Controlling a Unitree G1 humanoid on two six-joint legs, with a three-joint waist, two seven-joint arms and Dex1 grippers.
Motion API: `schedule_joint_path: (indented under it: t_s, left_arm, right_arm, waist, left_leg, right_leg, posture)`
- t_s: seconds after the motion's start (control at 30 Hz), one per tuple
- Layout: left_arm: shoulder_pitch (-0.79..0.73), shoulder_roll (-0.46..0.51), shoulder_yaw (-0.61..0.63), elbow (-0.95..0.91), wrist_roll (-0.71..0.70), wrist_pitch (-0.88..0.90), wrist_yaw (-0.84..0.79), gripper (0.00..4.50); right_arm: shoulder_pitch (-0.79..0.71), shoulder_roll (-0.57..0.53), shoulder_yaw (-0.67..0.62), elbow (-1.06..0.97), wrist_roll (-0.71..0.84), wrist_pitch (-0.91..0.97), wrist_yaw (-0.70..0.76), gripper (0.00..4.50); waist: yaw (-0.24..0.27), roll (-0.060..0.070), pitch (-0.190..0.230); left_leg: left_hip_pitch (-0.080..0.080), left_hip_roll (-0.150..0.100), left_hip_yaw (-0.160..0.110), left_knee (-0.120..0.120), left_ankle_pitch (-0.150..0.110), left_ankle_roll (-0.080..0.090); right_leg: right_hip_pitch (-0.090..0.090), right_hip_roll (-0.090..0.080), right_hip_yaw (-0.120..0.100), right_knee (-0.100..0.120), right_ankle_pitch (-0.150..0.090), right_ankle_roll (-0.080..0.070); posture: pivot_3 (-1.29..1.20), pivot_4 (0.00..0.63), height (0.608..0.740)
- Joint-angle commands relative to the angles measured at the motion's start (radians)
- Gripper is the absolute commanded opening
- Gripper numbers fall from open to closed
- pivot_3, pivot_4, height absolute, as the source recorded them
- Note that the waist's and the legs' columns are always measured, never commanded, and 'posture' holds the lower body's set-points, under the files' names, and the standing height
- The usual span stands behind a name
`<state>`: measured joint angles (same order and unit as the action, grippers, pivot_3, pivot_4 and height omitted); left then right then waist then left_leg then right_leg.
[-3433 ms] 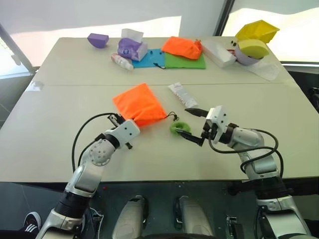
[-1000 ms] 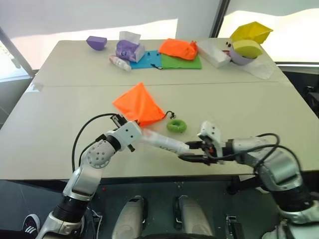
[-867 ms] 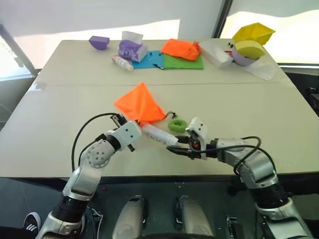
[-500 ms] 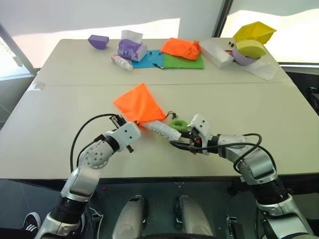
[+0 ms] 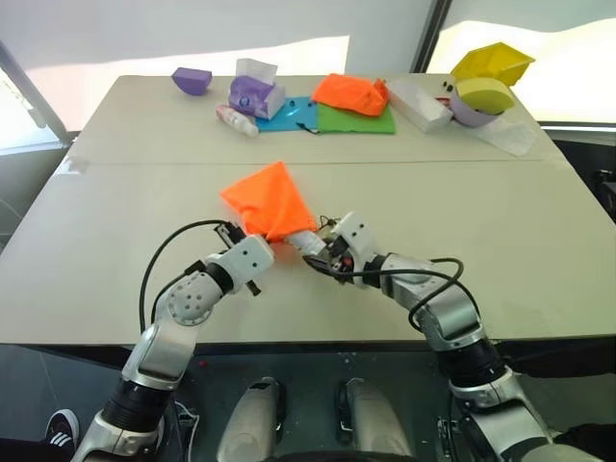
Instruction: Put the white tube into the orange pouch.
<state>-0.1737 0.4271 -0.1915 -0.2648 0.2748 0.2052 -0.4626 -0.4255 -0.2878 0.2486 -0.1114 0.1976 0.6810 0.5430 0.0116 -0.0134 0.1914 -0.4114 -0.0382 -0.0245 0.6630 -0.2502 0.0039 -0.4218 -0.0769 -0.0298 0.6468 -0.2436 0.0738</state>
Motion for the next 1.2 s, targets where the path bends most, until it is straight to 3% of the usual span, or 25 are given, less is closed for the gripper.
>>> schedule_joint_path:
  t_s: [0.03,0.23,0.5,0.77,1.2]
  left_arm:
    - [-0.007,0.001,-0.004,-0.050,0.000,0.004,-0.006,0.00]
    - [-0.007,-0.014,-0.008,-0.052,-0.001,0.016,0.001,0.00]
    - [-0.026,-0.042,-0.011,-0.042,-0.005,0.036,0.007,0.00]
    - [-0.004,-0.029,-0.015,-0.043,-0.001,0.038,0.007,0.00]
    - [0.000,-0.033,-0.014,-0.045,-0.007,0.023,0.010,0.00]
  right_arm:
    - [-0.033,0.024,-0.037,-0.020,0.020,-0.013,-0.007,1.81]
    - [-0.043,0.082,0.026,-0.009,-0.002,-0.004,-0.020,1.81]
    - [-0.164,0.196,0.086,0.176,-0.102,-0.059,-0.091,1.81]
    - [-0.215,0.208,0.142,0.273,-0.171,-0.130,-0.065,1.81]
    - [-0.288,0.338,0.087,0.435,-0.171,-0.161,-0.082,1.81]
  waist:
    - [-0.001,0.000,0.000]
    - [-0.002,0.000,0.000]
    - [-0.013,0.000,0.000]
    - [-0.024,0.000,0.000]
    - [-0.026,0.000,0.000]
  left_leg:
    - [0.000,0.000,0.000,0.000,0.000,0.000]
    - [0.000,0.000,0.000,0.000,0.000,0.000]
    - [0.000,0.000,0.000,0.000,0.000,0.000]
    - [0.000,0.000,0.000,0.000,0.000,0.000]
    - [0.001,0.000,0.000,-0.001,0.000,0.000]
  right_leg:
    - [0.000,0.000,0.000,0.000,0.000,0.000]
    - [0.000,0.000,0.000,0.000,0.000,0.000]
    - [-0.001,0.001,0.000,0.002,0.000,0.000]
    - [-0.001,0.001,0.000,0.002,0.001,0.000]
    - [-0.003,0.001,0.000,0.003,0.001,0.000]
  posture:
    - [0.00,0.150,0.738]
    - [0.00,0.150,0.738]
    - [0.00,0.150,0.738]
    - [0.00,0.150,0.738]
    - [0.00,0.150,0.738]
